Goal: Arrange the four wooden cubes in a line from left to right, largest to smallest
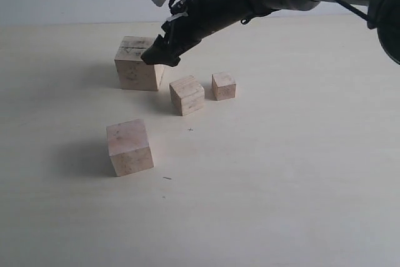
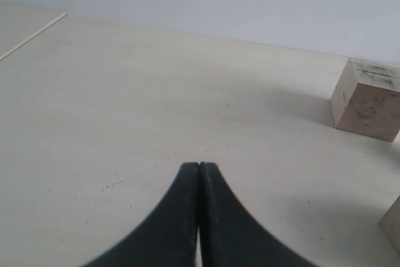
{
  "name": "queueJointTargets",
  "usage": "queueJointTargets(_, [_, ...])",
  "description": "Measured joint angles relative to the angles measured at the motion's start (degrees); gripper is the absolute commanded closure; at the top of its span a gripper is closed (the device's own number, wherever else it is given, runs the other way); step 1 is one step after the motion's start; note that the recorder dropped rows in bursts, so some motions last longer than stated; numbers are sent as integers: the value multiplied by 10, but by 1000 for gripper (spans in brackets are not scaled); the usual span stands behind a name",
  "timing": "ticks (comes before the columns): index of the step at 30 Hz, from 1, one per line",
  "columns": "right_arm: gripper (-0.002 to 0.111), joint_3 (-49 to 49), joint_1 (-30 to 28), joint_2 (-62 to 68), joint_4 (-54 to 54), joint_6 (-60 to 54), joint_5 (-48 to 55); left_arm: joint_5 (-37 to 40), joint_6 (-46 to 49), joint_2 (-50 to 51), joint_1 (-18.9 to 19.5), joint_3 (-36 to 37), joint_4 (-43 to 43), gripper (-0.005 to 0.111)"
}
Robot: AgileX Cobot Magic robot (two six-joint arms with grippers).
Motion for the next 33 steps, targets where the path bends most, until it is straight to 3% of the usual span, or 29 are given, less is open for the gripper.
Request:
queueJointTargets(11, [19,-2,0,21,34,-27,-21,0,0,0,0,0,0,107])
queueJointTargets(33, [20,-97,12,100,54,-49,-8,2,0,0,0,0,0,107])
